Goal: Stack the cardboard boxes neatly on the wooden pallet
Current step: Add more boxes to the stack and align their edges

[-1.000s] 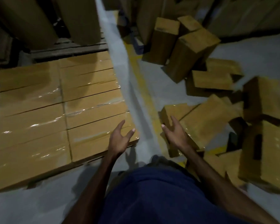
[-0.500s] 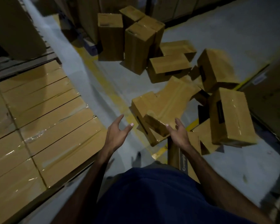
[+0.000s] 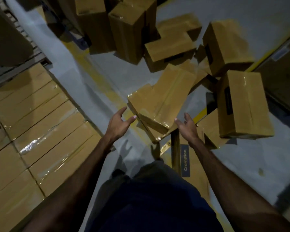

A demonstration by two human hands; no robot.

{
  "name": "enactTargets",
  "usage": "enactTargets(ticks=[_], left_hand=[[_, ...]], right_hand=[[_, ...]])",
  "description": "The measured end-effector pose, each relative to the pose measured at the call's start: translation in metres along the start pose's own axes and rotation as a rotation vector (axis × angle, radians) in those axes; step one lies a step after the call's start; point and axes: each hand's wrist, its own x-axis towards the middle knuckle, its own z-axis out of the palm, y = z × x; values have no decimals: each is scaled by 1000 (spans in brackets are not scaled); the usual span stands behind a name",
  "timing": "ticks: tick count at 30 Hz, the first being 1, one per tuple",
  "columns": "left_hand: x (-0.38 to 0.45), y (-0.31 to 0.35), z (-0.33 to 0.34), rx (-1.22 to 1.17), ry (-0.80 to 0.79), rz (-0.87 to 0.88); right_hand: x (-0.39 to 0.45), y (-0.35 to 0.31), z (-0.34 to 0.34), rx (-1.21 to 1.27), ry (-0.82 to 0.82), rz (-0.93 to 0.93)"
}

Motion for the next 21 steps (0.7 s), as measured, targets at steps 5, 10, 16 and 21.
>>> enactTargets(ticks=[5, 10, 16, 21], left_hand=[[43, 11, 26, 107, -117, -22], [118, -22, 62, 160, -218, -63], [231, -92, 119, 143, -194, -152], [310, -141, 164, 97, -210, -209]], right_hand=[[37, 12, -7, 11, -1, 57], [80, 51, 7, 11, 14, 182], [160, 118, 57, -27, 4, 314], [228, 165, 110, 12, -20, 393]])
